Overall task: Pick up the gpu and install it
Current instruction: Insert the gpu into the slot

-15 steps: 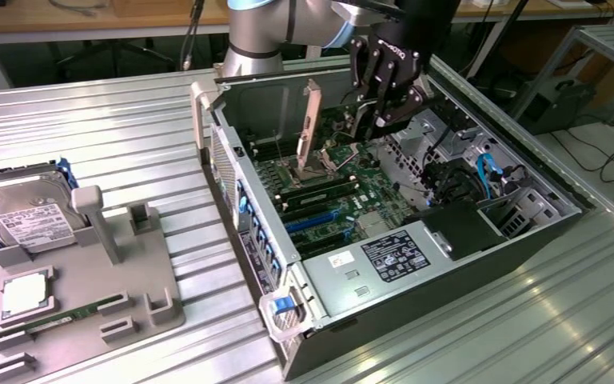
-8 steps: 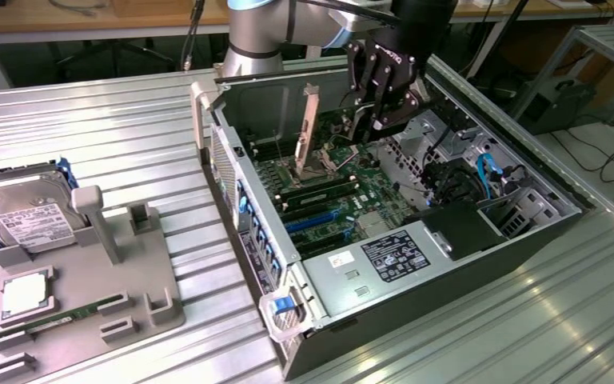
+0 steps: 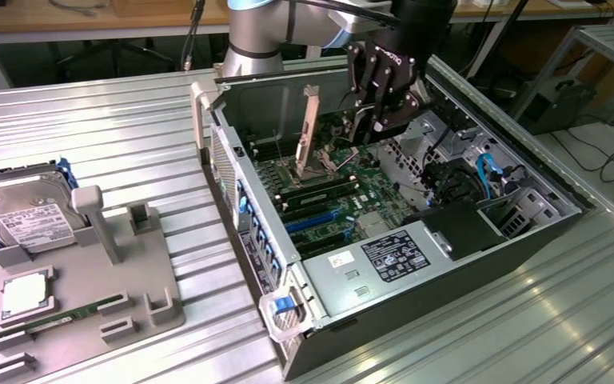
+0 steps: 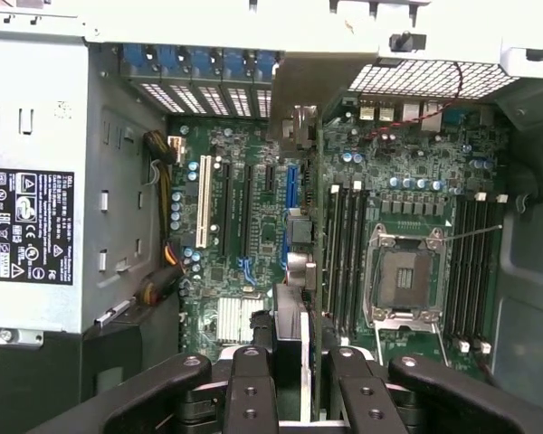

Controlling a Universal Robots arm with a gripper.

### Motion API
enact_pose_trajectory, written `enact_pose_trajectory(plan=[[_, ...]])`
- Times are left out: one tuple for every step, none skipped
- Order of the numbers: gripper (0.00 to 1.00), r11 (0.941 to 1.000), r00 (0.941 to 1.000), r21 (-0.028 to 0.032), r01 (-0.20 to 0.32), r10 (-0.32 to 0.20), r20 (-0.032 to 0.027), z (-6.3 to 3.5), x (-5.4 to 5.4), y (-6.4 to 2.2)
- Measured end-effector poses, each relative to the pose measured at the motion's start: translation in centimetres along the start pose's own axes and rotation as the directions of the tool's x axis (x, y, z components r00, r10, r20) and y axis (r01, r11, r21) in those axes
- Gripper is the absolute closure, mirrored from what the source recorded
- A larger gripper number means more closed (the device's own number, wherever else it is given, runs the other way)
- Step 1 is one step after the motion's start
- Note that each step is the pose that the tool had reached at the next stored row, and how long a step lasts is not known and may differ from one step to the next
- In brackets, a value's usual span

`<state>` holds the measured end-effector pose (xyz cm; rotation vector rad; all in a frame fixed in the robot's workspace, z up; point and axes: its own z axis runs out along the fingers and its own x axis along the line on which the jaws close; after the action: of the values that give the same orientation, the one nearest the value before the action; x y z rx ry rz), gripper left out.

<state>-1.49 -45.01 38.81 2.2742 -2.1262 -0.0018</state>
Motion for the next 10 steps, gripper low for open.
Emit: enact_pose_trajectory(plan=[[0.72,1.0,1.0,0.0,0.0,0.0,-0.0003,0.0,0.0,0.0],[0.72,1.0,1.0,0.0,0.0,0.0,-0.0003,0.02,0.0,0.0],[0.72,1.0,1.0,0.0,0.0,0.0,-0.0003,0.04,-0.01,0.0],[0.72,1.0,1.0,0.0,0.0,0.0,-0.0002,0.07,-0.01,0.0],[0.72,1.0,1.0,0.0,0.0,0.0,-0.0002,0.11,-0.01,0.0],[0.72,1.0,1.0,0.0,0.0,0.0,-0.0002,0.14,-0.01,0.0],[0.72,1.0,1.0,-0.0001,0.0,0.0,-0.0004,0.15,-0.01,0.0],[0.72,1.0,1.0,0.0,0.0,0.0,-0.0002,0.19,-0.01,0.0],[0.72,1.0,1.0,0.0,0.0,0.0,-0.0002,0.25,-0.01,0.0],[0.72,1.0,1.0,0.0,0.0,0.0,-0.0002,0.38,-0.01,-0.01]])
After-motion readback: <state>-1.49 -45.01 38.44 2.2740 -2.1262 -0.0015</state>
